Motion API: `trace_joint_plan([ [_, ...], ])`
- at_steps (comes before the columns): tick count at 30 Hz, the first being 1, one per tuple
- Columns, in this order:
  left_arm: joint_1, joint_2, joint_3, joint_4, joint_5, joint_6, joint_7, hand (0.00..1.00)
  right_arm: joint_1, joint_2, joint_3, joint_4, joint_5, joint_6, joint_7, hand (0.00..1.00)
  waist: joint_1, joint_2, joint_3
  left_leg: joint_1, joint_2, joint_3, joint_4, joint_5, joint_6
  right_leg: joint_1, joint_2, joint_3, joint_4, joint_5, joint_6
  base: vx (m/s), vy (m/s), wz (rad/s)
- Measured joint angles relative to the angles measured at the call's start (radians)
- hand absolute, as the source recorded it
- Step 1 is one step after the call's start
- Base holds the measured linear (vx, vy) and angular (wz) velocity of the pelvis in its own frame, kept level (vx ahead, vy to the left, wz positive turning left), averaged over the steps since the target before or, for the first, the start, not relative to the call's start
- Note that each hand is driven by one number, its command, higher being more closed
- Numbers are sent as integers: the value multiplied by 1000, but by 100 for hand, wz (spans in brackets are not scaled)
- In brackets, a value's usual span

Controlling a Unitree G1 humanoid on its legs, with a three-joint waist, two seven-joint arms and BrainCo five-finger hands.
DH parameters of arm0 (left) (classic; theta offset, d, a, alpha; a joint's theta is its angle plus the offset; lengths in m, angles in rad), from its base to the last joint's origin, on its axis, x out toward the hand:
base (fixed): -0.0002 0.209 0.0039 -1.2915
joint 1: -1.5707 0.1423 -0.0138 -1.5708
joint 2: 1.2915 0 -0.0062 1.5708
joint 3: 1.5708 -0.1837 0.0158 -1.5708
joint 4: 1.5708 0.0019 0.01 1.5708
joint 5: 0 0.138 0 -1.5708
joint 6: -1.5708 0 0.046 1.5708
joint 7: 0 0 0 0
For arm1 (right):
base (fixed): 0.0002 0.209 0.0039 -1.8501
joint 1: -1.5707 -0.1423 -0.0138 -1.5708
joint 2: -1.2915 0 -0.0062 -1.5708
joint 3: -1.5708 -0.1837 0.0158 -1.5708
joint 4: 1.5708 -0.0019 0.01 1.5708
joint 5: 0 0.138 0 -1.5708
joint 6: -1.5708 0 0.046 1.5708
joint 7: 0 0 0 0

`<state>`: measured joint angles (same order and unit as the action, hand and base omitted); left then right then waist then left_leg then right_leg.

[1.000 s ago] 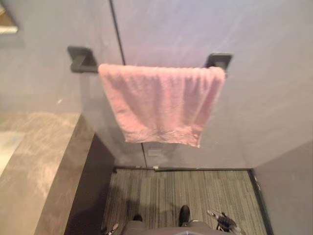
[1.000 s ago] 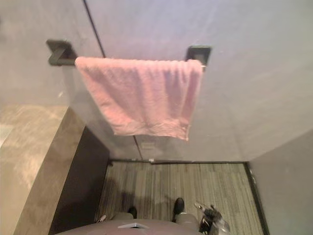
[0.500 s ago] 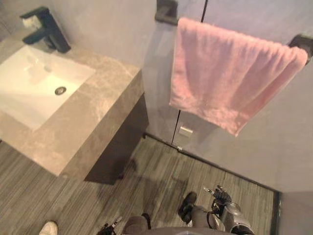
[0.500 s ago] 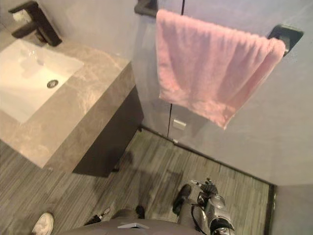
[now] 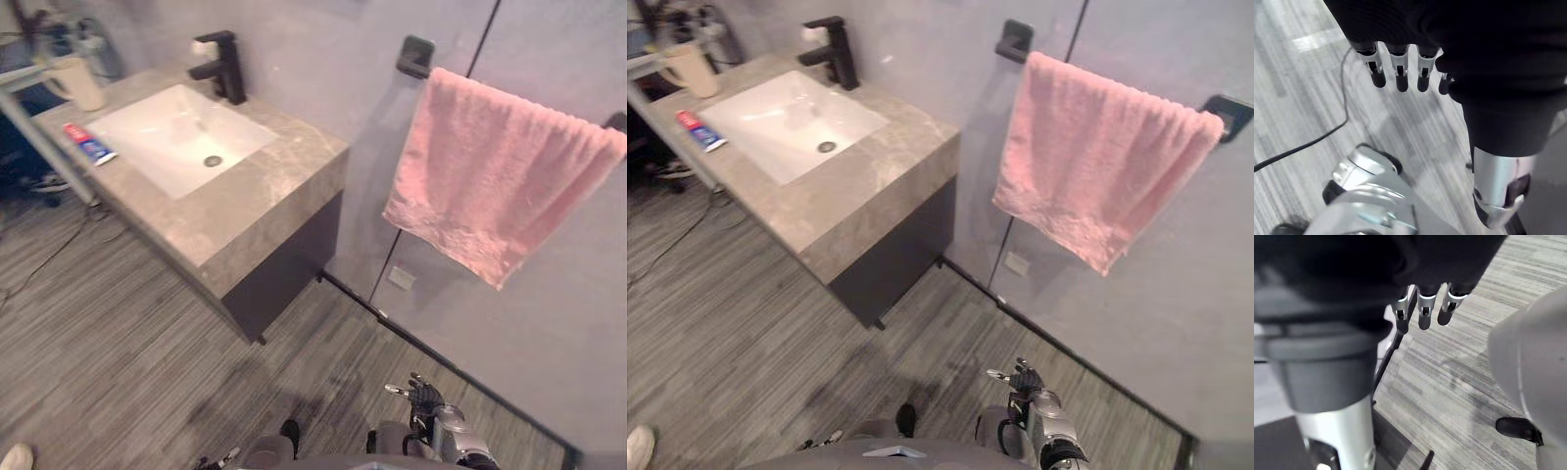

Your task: Organize washtable

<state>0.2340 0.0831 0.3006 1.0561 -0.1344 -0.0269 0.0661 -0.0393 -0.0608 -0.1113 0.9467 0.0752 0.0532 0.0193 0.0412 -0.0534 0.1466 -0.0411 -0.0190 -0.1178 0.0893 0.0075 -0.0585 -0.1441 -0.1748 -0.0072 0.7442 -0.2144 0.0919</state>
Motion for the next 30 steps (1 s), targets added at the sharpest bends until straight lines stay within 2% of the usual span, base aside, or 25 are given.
trace_joint_plan([
  [1, 13, -6, 24, 2, -18, 3, -3, 0, -11, -1, 4, 0, -19, -1, 3, 0, 16, -15, -14, -30, -5, -16, 6, 17, -18, 30, 5, 25, -41, -47, 19, -42, -266, 49],
  [2, 16, -10, 26, 3, -18, 6, -5, 0, -17, -4, 5, 0, -19, -2, 3, 0, 23, -10, -15, -46, -4, -29, 3, 31, -22, 34, 19, 30, -76, -62, 21, -295, -178, 58],
  [3, 25, -24, 29, 8, -22, 14, -7, 0, -26, -13, 5, 0, -20, -1, 2, 0, 30, 17, -31, -81, 19, -41, -18, 63, -23, 42, 51, 26, -177, -76, 8, -324, -132, 52],
  [4, 38, -40, 36, 5, -44, 15, -7, 0, -34, -24, 4, 0, -20, -2, -1, 0, 37, 38, -44, -120, 36, -40, -25, 77, -7, 47, 72, 19, -253, -91, -13, -358, -133, 39],
  [5, 47, -47, 38, 5, -59, 15, -7, 0, -49, -36, 7, 0, -17, -2, -2, 0, 50, 49, -49, -158, 48, -42, -27, 91, -15, 44, 89, 16, -303, -120, -39, -359, -115, 24],
  [6, 39, -60, 35, 19, -75, 20, -5, 0, -68, -51, 27, 5, -18, -2, -2, 0, 52, 86, -37, -188, 73, -68, -38, 115, -29, 30, 117, -7, -320, -110, -45, -426, -103, 44],
  [7, 40, -73, 21, 28, -94, 21, -5, 0, -71, -66, 42, 10, -18, -1, -3, 0, 52, 117, -25, -198, 94, -99, -64, 123, -17, 20, 140, -41, -323, -97, -62, -516, -87, 81],
  [8, 41, -84, 13, 43, -98, 23, -6, 0, -73, -77, 44, 24, -18, -1, -3, 0, 53, 143, -16, -198, 116, -112, -99, 90, -21, 24, 161, -82, -343, -79, -82, -444, -19, 81],
  [9, 44, -87, 14, 44, -103, 23, -6, 0, -77, -77, 44, 38, -19, 0, -2, 0, 55, 137, -11, -201, 127, -102, -114, 56, -28, 27, 160, -97, -365, -68, -105, -409, 10, 71],
  [10, 44, -88, 16, 44, -126, 25, -5, 0, -85, -77, 41, 45, -28, 1, -3, 0, 62, 128, -7, -208, 133, -38, -123, 29, -12, 27, 147, -130, -411, -30, -135, -318, 52, 66],
  [11, 46, -83, 17, 45, -133, 26, -5, 0, -88, -82, 36, 45, -29, 0, -5, 0, 58, 116, -9, -223, 107, 45, -86, 53, -9, 21, 116, -161, -453, 13, -137, -294, 44, 65],
  [12, 48, -82, 18, 44, -132, 26, -6, 0, -88, -84, 32, 45, -29, 1, -10, 0, 58, 110, -9, -226, 86, 74, -50, 57, -9, 17, 98, -169, -471, 30, -133, -217, 67, 61],
  [13, 48, -82, 29, 43, -129, 24, -7, 0, -88, -95, 28, 46, -40, 1, -17, 0, 58, 100, -8, -222, 42, 112, 46, 53, -5, 5, 63, -174, -495, 62, -121, -107, 68, 36],
  [14, 48, -85, 37, 43, -124, 24, -7, 0, -87, -101, 26, 46, -50, 1, -19, 0, 58, 99, -8, -213, 29, 124, 95, 47, 0, -2, 51, -174, -504, 78, -118, 102, 34, 29],
  [15, 51, -95, 52, 43, -120, 23, -5, 0, -79, -114, 23, 46, -60, 1, -19, 0, 56, 106, -11, -194, 40, 160, 223, -2, -3, -19, 41, -189, -506, 117, -108, 274, 8, 42],
  [16, 46, -88, 64, 47, -113, 25, -5, 0, -61, -113, 13, 45, -67, 0, -19, 0, 41, 108, -12, -184, 77, 201, 335, -103, -3, -27, 32, -225, -503, 128, -98, 302, 5, 62],
  [17, 41, -84, 66, 46, -111, 26, -7, 0, -47, -107, -4, 46, -68, 2, -19, 0, 34, 107, -11, -177, 97, 218, 365, -126, -4, -24, 24, -248, -500, 131, -94, 94, 127, 129],
  [18, 37, -88, 80, 34, -112, 25, -11, 0, -7, -111, -69, 47, -68, 4, -21, 0, 18, 121, -12, -151, 111, 249, 322, -139, -2, 4, 7, -317, -506, 142, -69, -50, 178, 119],
  [20, 41, -94, 79, 28, -111, 25, -10, 0, 10, -108, -99, 48, -69, 5, -23, 0, 15, 117, -22, -98, 86, 239, 179, -138, -4, 20, 13, -330, -537, 143, -48, -106, 194, 101],
  [21, 26, -68, 66, 26, -93, 26, -8, 0, 20, -96, -125, 55, -69, 4, -25, 0, 3, 97, -22, -57, 46, 200, 29, -103, 3, 25, -10, -339, -563, 146, -43, -144, 168, 136],
  [22, 14, -45, 47, 19, -79, 28, -8, 0, 27, -83, -166, 69, -68, 3, -32, 0, -15, 85, -33, -33, 27, 171, -67, -77, -13, 48, -16, -369, -608, 146, -43, -159, 159, 151],
  [24, -8, -38, 26, 16, -75, 30, -4, 0, 41, -74, -214, 87, -68, 6, -43, 0, -33, 85, -36, -6, 2, 120, -156, -26, -13, 75, -22, -388, -649, 150, -37, -120, 112, 134],
  [26, -6, -31, 7, 11, -74, 26, -3, 0, 42, -69, -221, 89, -80, 19, -52, 0, -29, 83, -39, 2, -15, 112, -191, -2, -7, 78, -28, -371, -646, 154, -29, -123, 100, 64],
  [28, 11, -34, 0, 14, -74, 27, 2, 0, 35, -57, -220, 91, -99, 21, -53, 0, -27, 85, -42, 7, -21, 113, -193, -2, -6, 81, -30, -356, -654, 156, -26, -66, 58, -4],
  [30, 15, -31, -3, 34, -74, 26, 4, 0, 29, -44, -219, 115, -99, 21, -53, 0, -26, 84, -43, 17, -24, 113, -193, -2, -6, 99, -24, -344, -681, 167, -8, -14, 39, -19],
])
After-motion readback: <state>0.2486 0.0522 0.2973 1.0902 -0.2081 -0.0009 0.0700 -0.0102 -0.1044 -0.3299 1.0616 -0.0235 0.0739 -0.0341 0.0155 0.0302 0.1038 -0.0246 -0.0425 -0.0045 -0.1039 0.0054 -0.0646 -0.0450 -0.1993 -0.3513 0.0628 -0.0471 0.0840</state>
